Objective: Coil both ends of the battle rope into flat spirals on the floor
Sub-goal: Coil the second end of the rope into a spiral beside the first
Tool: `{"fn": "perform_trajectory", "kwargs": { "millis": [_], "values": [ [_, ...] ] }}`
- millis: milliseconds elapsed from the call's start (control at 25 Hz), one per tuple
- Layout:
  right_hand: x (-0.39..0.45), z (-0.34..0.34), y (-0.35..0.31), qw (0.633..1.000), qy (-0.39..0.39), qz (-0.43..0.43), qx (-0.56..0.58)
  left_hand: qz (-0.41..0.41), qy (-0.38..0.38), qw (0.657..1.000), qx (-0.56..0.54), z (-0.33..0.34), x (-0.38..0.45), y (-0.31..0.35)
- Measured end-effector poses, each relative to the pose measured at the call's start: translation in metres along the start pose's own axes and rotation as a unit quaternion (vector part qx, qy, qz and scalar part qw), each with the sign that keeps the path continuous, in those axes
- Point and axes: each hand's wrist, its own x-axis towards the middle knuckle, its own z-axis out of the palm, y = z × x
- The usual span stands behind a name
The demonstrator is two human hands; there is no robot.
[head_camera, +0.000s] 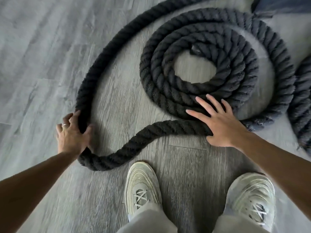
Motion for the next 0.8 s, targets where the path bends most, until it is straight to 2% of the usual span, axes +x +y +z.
{"fn": "perform_trajectory", "kwargs": {
  "millis": [160, 280, 400, 480, 600, 640, 720, 800],
  "values": [
    [0.000, 0.006, -0.002, 0.998, 0.048, -0.001, 0.038, -0.096, 0.003, 0.994, -0.053, 0.014, -0.045, -0.007],
    [0.002, 0.007, -0.004, 0.998, 0.047, 0.005, 0.029, -0.145, 0.020, 0.984, -0.104, 0.023, -0.042, 0.002],
    [0.000, 0.004, -0.006, 0.999, 0.041, 0.012, 0.024, -0.147, 0.028, 0.989, 0.011, 0.024, -0.024, 0.011],
    [-0.001, 0.001, -0.009, 0.997, 0.050, 0.015, 0.056, -0.046, 0.054, 0.995, 0.071, 0.019, -0.013, 0.023],
    [-0.002, -0.003, -0.008, 0.991, 0.054, 0.020, 0.124, 0.196, 0.017, 0.980, 0.043, 0.022, 0.012, 0.086],
    [-0.003, -0.006, -0.006, 0.989, 0.051, 0.028, 0.133, 0.265, -0.021, 0.963, 0.036, 0.027, 0.022, 0.121],
    [-0.006, -0.011, -0.007, 0.986, 0.058, 0.052, 0.146, 0.374, -0.107, 0.917, 0.091, 0.037, 0.039, 0.193],
    [-0.011, -0.012, -0.009, 0.978, 0.082, 0.092, 0.170, 0.415, -0.189, 0.872, 0.177, 0.044, 0.053, 0.243]
  ]
}}
